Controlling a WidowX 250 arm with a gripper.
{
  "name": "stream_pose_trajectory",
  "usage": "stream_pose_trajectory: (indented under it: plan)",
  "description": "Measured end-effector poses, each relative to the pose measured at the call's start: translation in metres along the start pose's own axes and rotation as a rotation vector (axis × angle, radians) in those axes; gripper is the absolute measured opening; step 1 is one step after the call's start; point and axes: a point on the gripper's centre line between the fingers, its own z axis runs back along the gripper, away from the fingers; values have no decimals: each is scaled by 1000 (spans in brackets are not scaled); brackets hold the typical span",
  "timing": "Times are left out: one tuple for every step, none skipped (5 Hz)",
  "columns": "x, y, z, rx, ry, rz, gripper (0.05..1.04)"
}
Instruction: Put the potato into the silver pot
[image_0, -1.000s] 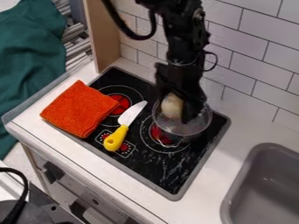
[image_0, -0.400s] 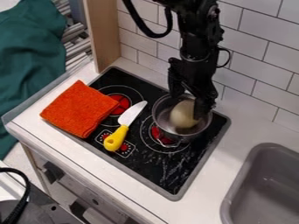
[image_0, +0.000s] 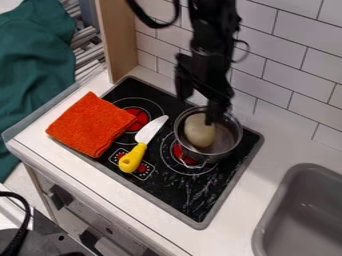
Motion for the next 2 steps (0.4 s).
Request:
stream_pose_trajectory:
  plan:
    - [-6,13,2,-2,-6,80,1007]
    - [-6,16,0,-26,-31,112,1007]
